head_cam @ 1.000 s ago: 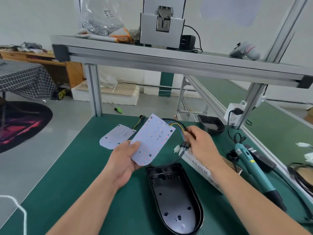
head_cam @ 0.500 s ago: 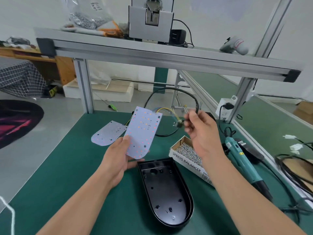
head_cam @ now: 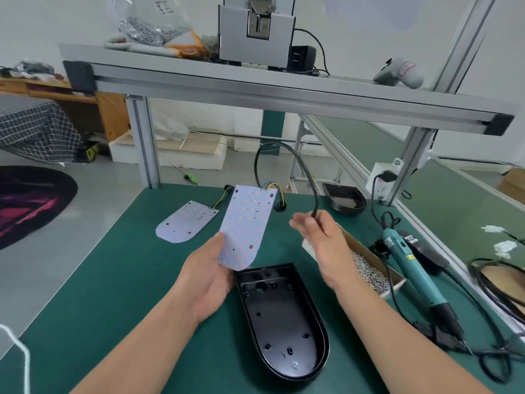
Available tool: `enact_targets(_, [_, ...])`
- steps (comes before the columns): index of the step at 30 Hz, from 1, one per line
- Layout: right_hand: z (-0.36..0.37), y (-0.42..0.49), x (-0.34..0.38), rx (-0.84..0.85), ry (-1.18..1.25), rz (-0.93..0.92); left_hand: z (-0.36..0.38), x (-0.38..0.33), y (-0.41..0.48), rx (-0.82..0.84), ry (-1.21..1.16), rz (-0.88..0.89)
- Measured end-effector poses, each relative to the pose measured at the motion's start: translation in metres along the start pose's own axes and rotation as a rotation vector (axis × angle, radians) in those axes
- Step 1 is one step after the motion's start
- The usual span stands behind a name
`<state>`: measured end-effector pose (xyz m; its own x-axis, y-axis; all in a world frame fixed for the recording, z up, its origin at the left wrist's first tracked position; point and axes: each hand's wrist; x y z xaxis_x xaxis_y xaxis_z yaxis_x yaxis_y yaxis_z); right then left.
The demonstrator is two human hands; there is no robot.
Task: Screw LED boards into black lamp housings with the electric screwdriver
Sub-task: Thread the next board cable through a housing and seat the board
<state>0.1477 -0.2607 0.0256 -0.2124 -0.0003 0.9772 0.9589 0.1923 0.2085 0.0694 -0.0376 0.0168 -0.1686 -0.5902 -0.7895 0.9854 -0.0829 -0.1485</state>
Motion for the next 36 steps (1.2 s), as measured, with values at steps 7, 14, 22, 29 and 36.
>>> enact_targets(7, [-0.005,-0.027,0.037,-0.003,0.204,-0.173,0.011,0.006,-0.003,-0.083,-0.020,0.025])
enact_targets(14, [0.022,-0.054,0.026,0.118,0.336,-0.003,0.017,0.007,-0.009,-0.078,-0.129,0.009])
enact_targets(22, [0.015,-0.049,0.013,0.185,-0.007,0.065,0.012,0.013,-0.004,-0.011,-0.241,0.056])
enact_targets(29, [-0.005,-0.043,0.023,0.277,0.001,0.076,0.017,0.015,-0.005,0.029,-0.256,0.096])
enact_targets(36, [-0.009,-0.044,0.030,0.317,0.065,0.122,0.024,0.015,-0.007,0.074,-0.201,0.151])
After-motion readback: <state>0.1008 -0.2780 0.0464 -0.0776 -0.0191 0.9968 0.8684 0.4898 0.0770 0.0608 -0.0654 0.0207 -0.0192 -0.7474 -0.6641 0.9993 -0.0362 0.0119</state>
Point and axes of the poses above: each hand's wrist, its own y-axis towards the middle knuckle, its own z-axis out of the palm, x = y × z, and after that the axes turned 8 degrees about x, right-handed
